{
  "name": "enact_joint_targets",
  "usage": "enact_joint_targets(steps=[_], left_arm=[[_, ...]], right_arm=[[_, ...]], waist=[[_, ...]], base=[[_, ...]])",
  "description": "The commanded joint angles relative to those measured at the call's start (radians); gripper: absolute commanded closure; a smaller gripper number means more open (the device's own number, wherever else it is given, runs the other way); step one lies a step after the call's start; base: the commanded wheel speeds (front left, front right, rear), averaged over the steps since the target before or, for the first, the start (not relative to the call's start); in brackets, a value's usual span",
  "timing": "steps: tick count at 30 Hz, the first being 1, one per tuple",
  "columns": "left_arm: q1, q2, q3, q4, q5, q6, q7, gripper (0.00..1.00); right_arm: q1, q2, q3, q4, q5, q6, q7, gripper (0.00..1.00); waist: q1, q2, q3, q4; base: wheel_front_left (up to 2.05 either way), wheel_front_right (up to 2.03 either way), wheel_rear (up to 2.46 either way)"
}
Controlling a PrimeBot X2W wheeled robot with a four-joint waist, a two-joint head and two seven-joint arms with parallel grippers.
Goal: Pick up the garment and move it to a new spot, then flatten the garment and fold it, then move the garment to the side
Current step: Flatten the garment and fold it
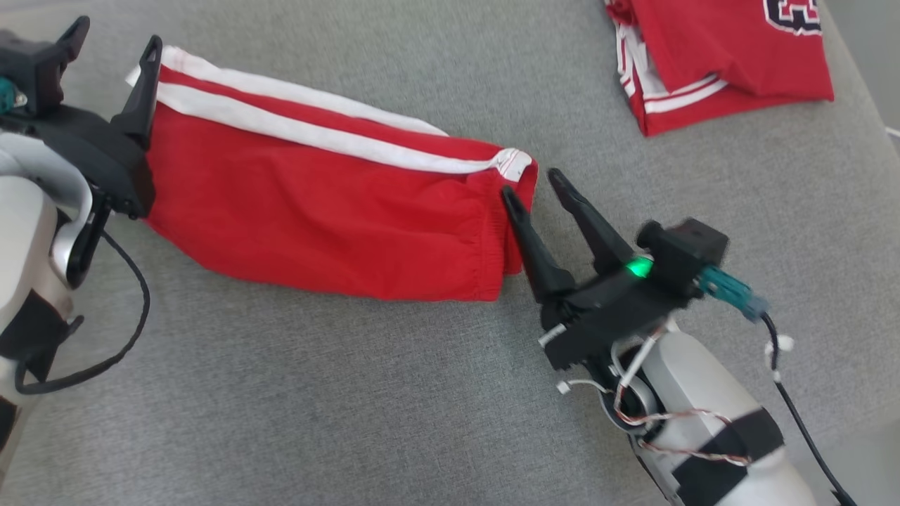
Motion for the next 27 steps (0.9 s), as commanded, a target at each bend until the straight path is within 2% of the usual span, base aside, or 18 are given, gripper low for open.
enact_joint_targets(steps=[1,7,18,22,27], left_arm=[[0.024,0.002,-0.008,0.005,-0.027,0.002,-0.025,0.00],[0.065,0.026,-0.026,-0.002,-0.072,0.002,-0.064,0.00],[0.117,0.067,-0.052,0.004,-0.103,0.002,-0.076,0.00],[0.124,0.081,-0.076,-0.001,-0.118,0.002,-0.048,0.00],[0.127,0.116,-0.132,-0.038,-0.171,0.002,0.056,0.00]], right_arm=[[0.039,-0.007,-0.016,-0.023,-0.014,-0.003,-0.013,0.00],[0.134,-0.012,-0.072,-0.077,-0.055,-0.003,-0.043,0.00],[0.311,0.047,-0.154,-0.151,-0.199,-0.003,-0.078,0.00],[0.382,0.088,-0.194,-0.198,-0.226,-0.003,-0.079,0.00],[0.430,0.115,-0.212,-0.222,-0.239,-0.003,-0.079,0.00]], waist=[[0.0000,-0.0001,-0.047,0.019],[0.0000,-0.0001,-0.096,0.027],[0.0000,-0.0001,-0.134,0.023],[0.0000,-0.0001,-0.138,0.014],[0.0000,-0.0001,-0.130,-0.010]], base=[[0.00,0.00,0.00],[0.00,0.00,0.00],[0.00,0.00,0.00],[0.00,0.00,0.00],[0.00,0.00,0.00]])
